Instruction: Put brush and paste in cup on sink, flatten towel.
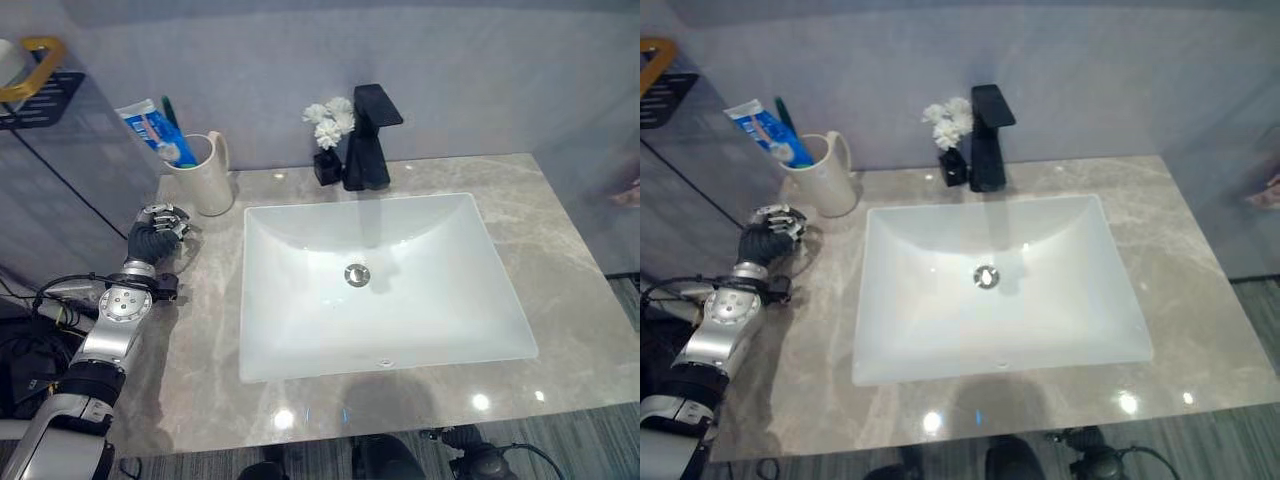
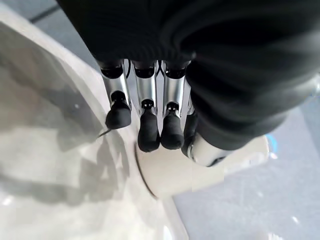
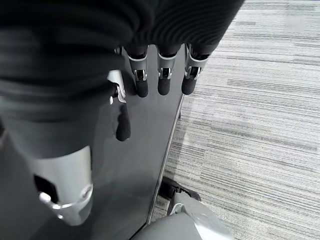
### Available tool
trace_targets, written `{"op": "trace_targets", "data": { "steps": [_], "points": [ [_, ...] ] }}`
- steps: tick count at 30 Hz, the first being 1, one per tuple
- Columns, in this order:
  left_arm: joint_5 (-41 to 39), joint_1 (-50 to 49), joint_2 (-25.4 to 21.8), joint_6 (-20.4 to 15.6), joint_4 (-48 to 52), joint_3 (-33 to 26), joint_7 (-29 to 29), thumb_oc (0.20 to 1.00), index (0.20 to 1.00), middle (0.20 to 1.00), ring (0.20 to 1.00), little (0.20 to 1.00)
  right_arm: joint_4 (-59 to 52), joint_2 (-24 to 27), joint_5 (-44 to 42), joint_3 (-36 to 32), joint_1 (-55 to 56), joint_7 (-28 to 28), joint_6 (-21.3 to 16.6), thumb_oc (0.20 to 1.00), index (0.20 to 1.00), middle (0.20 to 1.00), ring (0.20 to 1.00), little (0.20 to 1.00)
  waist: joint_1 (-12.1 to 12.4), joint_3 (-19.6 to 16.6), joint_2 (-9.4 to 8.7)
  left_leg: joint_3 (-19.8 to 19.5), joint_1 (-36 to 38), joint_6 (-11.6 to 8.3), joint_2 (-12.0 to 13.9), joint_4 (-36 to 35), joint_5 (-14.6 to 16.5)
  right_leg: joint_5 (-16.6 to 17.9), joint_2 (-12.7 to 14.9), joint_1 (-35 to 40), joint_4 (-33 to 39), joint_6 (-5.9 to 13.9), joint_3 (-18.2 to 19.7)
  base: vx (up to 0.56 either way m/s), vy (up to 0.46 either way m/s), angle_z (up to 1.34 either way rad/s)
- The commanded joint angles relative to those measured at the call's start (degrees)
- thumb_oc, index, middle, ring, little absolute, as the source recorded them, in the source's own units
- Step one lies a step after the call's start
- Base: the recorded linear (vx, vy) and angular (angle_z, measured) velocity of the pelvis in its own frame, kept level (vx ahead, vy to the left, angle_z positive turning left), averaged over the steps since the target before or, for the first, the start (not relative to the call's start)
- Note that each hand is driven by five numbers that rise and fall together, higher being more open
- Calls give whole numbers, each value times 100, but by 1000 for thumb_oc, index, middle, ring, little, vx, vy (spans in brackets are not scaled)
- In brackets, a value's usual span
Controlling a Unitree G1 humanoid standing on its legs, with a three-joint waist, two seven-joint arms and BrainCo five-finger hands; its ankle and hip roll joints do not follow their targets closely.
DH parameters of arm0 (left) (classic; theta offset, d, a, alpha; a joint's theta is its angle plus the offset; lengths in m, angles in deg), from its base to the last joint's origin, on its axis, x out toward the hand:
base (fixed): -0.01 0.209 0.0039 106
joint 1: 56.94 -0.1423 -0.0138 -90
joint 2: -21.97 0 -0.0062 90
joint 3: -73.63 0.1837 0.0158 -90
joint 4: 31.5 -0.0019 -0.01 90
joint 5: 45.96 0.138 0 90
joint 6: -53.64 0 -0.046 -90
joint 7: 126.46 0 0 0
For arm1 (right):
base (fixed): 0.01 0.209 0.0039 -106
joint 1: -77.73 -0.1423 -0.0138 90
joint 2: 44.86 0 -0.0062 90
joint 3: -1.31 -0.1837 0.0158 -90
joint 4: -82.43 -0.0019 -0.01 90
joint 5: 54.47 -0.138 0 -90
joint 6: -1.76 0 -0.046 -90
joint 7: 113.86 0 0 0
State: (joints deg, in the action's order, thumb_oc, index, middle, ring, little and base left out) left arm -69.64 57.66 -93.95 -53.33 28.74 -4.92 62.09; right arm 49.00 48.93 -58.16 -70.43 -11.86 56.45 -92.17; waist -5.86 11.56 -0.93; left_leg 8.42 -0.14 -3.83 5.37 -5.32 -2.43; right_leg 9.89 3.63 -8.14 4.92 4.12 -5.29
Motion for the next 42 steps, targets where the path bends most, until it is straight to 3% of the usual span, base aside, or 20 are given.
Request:
{"op": "trace_targets", "data": {
  "steps": [1, 14, 24, 30, 34, 42],
  "points": [
    [29, 572, -316, -213, -88, -167, 95, 200, 200, 200, 200, 200, -387, 25, -1, 9, -675, -60, -572, 1000, 1000, 1000, 1000, 1000, -12, -258, 41, 48, -305, 251, -381, 522, 366, -291, 361, 77, -309, 527, 167, 36, -51, -5],
    [10, 1185, -522, -192, -890, -138, 427, 200, 200, 200, 200, 200, -528, -67, -6, 359, -909, -29, -641, 1000, 1000, 1000, 1000, 1000, -22, -59, 130, 109, -451, 163, -312, 200, 183, -173, 301, -207, -152, 561, 318, 30, -20, -5],
    [64, 1847, -421, -192, -1092, 278, 596, 200, 200, 200, 200, 200, -538, -167, -56, 715, -1487, -95, -684, 1000, 1000, 1000, 1000, 1000, 70, 38, 249, 14, -668, 60, -248, 32, 12, -111, 272, -385, 8, 570, 268, 33, -34, 1],
    [375, 2248, -349, -189, -1122, 656, 709, 200, 200, 200, 200, 200, -638, -170, -168, 686, -1611, -211, -726, 1000, 1000, 1000, 1000, 1000, 72, 92, 350, -90, -824, -1, -226, 32, -43, -125, 284, -490, 8, 570, 185, 13, -36, 13],
    [1119, 2362, -386, -200, -897, 812, 1137, 200, 200, 200, 200, 200, -636, -144, -82, 722, -1687, -317, -769, 1000, 1000, 1000, 1000, 1000, 80, 143, 362, -82, -869, -20, -194, 32, -54, -125, 256, -548, 8, 570, 219, 12, -30, -1],
    [1321, 2693, -156, -166, -997, 1002, 1344, 200, 200, 200, 200, 200, -524, -5, -147, 629, -1671, -384, -775, 1000, 1000, 1000, 1000, 1000, -12, 242, 530, -131, -985, -59, -224, 32, -99, -135, 322, -642, 8, 560, 228, -3, -4, 1]
  ]
}}
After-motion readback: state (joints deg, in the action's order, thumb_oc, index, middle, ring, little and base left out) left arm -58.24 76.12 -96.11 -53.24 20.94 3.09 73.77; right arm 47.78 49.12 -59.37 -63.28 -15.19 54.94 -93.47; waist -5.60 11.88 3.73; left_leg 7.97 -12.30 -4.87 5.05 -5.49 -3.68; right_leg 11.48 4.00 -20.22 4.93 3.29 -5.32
